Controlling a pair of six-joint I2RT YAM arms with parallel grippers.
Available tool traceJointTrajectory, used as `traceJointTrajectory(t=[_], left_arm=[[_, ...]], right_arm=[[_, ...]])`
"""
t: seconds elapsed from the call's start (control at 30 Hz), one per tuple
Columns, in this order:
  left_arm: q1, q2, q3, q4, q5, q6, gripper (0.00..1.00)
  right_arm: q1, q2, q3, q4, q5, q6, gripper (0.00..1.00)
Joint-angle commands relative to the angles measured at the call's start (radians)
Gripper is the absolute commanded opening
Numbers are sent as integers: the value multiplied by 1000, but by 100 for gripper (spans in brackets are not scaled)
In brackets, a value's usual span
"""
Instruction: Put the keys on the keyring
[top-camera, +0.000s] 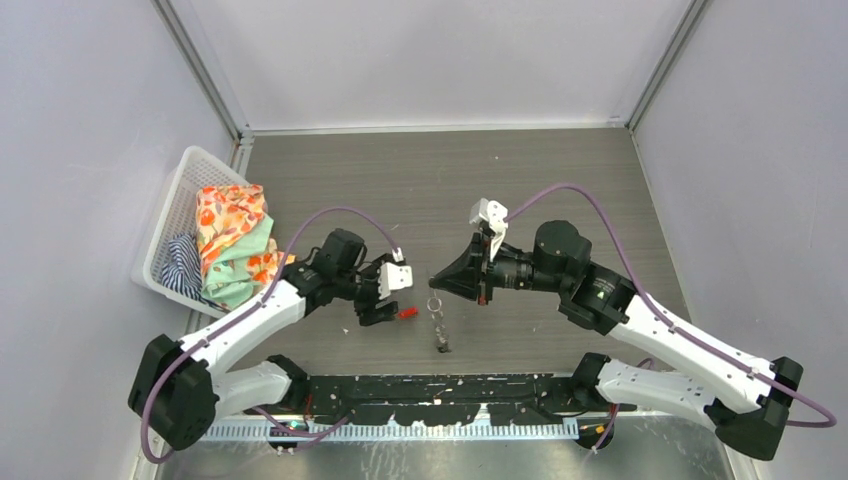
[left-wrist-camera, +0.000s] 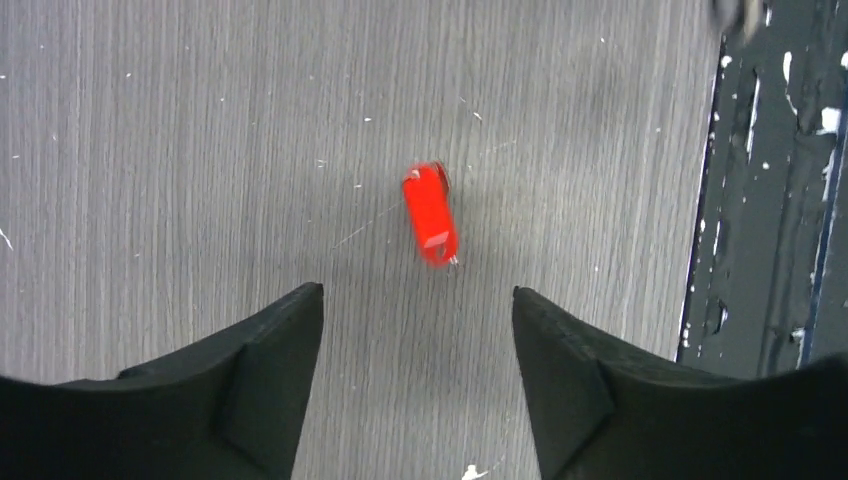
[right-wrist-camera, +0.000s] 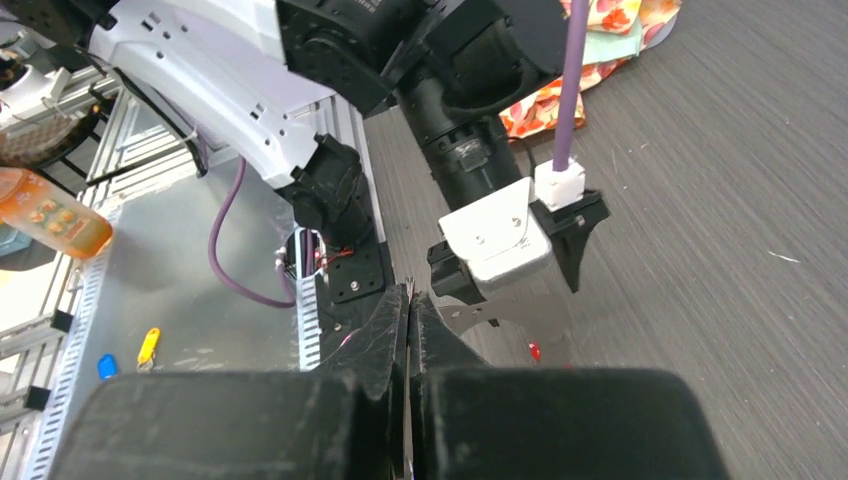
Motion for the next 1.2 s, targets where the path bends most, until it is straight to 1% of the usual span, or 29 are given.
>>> traceJointTrajectory(t=[0.0,0.03,0.1,0.17,0.23,0.3,0.33,0.43,0.5,0.6,0.77,0.97,1.1,1.17], left_arm=[[-5,-2,51,67,74,-5,77],[-6,-17,87,30,92,-16,81],[-5,-65,142,-41,137,-46,84],[-5,-141,192,-91,179,-82,85],[-5,-219,239,-105,227,-147,83],[-7,-274,278,-73,266,-263,75],[-7,-288,296,-50,284,-340,69],[-8,-290,331,-5,322,-482,49],[-8,-280,342,9,342,-534,44],[-8,-275,339,14,380,-568,43],[-8,-289,321,23,394,-596,42],[-7,-289,330,75,413,-688,39],[-7,-301,325,79,418,-695,37],[-8,-309,322,79,404,-689,34]], right_arm=[[-2,-60,-2,15,-33,-21,1],[-3,-68,-3,10,-36,-24,1],[-2,-81,-9,18,-53,-27,1],[-2,-87,-19,49,-87,-30,1],[-2,-84,-26,81,-116,-27,1],[-3,-71,-22,112,-145,-26,1],[-2,-62,-19,132,-164,-26,1],[-2,-34,-19,197,-195,-16,1],[-3,-14,-25,257,-211,-2,1],[-2,12,-38,360,-223,41,1],[-1,54,-43,451,-227,81,1],[1,102,-28,466,-228,81,1],[3,117,-21,461,-217,71,1],[5,125,-17,448,-215,62,1]])
